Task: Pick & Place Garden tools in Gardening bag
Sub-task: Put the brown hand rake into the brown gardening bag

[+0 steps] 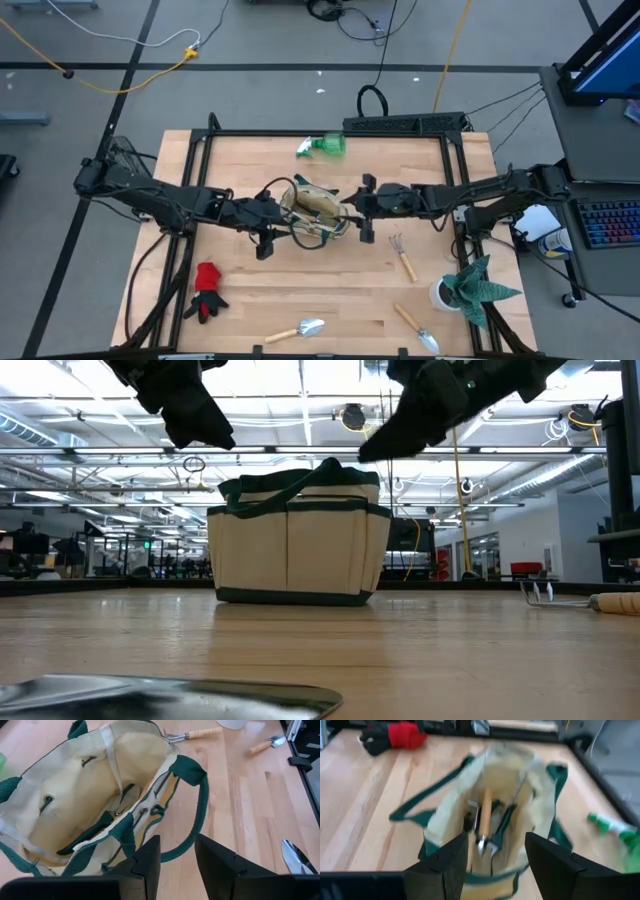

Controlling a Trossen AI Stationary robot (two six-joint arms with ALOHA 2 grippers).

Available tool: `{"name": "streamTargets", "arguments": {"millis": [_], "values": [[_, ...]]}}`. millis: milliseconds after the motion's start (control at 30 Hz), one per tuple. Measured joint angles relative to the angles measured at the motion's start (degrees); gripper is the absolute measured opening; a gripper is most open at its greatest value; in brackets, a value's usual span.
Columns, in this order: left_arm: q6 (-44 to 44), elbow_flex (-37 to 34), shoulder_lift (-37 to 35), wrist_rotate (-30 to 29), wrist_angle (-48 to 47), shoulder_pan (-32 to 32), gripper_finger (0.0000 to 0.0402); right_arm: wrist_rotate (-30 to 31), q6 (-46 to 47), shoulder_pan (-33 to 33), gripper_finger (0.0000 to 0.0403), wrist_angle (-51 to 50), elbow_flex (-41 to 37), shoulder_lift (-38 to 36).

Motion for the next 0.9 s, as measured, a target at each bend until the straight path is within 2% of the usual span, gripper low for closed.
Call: {"name": "streamTargets", "arguments": {"millis": [300,700,800,900], "values": [[1.88,0.00,0.00,-2.48,-0.02,-0.15,0.0127,-0.11,5.59,0.02,0.0180,-8.47,0.00,-2.92],[2.98,0.00,0.00,-2.54,0.04,-0.13,0.0127,-0.38,19.91,0.02,0.0178,-34.63,0.00,-6.86],[3.02,0.00,0.00,-2.52,0.07,-0.13,0.0127,-3.08,24.84,0.02,0.0175,-42.32,-0.27,-6.87],[3.02,0.00,0.00,-2.52,0.07,-0.13,0.0127,-6.21,27.89,0.02,0.0172,-45.69,-2.14,-6.86]]}}
